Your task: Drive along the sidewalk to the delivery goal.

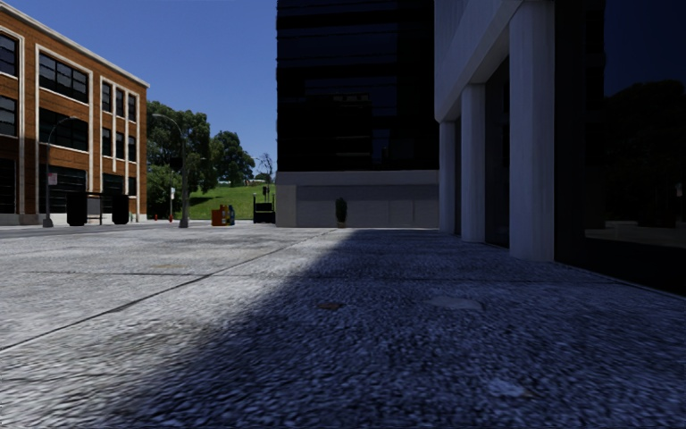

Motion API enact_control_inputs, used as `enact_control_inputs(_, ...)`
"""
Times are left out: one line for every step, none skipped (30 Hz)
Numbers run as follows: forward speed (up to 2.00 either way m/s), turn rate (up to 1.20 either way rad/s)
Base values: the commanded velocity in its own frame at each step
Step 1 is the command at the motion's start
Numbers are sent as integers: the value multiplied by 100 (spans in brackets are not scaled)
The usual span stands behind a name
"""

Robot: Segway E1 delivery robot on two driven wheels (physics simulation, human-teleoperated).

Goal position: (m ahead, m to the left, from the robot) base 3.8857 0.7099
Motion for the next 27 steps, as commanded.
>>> enact_control_inputs(179, 17)
enact_control_inputs(200, 18)
enact_control_inputs(200, 20)
enact_control_inputs(200, 20)
enact_control_inputs(200, 25)
enact_control_inputs(200, 27)
enact_control_inputs(200, 28)
enact_control_inputs(200, 28)
enact_control_inputs(200, 29)
enact_control_inputs(200, 29)
enact_control_inputs(200, 30)
enact_control_inputs(200, 30)
enact_control_inputs(200, 30)
enact_control_inputs(200, 30)
enact_control_inputs(200, 30)
enact_control_inputs(200, 31)
enact_control_inputs(200, 31)
enact_control_inputs(200, 31)
enact_control_inputs(200, 31)
enact_control_inputs(200, 31)
enact_control_inputs(200, 32)
enact_control_inputs(200, 32)
enact_control_inputs(200, 32)
enact_control_inputs(200, 32)
enact_control_inputs(200, 32)
enact_control_inputs(200, 32)
enact_control_inputs(200, 32)
